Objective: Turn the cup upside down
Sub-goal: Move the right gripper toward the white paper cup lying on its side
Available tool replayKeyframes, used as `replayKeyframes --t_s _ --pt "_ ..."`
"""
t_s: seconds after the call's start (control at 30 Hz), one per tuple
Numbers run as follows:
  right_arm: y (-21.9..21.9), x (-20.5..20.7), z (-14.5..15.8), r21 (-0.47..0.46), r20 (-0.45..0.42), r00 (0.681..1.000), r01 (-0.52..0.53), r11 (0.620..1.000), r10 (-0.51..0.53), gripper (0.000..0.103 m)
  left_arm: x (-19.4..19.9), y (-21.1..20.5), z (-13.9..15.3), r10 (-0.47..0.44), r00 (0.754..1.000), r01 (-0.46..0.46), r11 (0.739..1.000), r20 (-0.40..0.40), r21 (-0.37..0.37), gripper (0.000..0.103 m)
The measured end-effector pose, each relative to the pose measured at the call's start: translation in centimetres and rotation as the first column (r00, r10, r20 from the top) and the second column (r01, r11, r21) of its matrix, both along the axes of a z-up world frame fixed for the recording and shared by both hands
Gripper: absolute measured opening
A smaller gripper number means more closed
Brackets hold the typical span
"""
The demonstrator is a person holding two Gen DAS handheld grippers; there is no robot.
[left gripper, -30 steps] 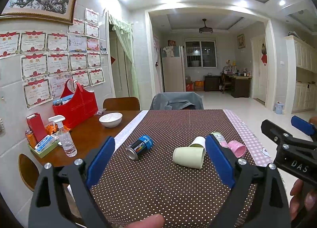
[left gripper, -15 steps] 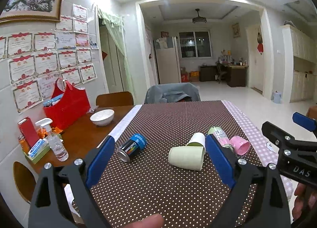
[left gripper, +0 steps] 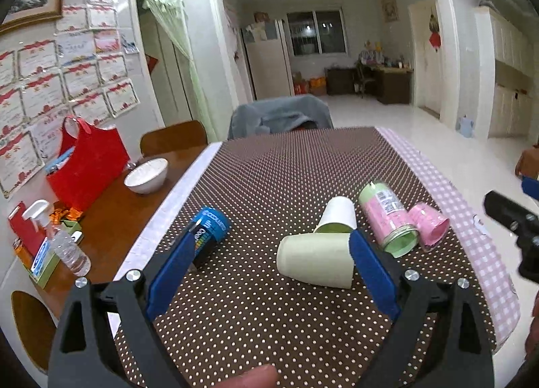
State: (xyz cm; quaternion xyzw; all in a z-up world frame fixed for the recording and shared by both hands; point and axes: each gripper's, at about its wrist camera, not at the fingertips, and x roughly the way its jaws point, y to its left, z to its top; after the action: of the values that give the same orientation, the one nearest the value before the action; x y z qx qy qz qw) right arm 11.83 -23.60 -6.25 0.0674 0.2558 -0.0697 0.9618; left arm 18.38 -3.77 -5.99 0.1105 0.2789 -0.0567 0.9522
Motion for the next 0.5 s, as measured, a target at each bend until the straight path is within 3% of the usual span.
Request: replayKeyframes --t_s 0.27,0.5 --pt "-3.6 4.4 -1.8 0.028 -0.088 0.995 0.058 0.998 -0.055 0.097 6.2 -2.0 -2.0 -0.061 0.992 0.063 0.998 -0.111 0.021 0.091" --pt "-5.5 7.1 -4.2 0.052 -0.166 0.984 0.073 0.996 -0.063 0.097 11.6 -4.5 -4.8 -0.117 0.961 0.13 0.991 -0.251 0.035 0.091"
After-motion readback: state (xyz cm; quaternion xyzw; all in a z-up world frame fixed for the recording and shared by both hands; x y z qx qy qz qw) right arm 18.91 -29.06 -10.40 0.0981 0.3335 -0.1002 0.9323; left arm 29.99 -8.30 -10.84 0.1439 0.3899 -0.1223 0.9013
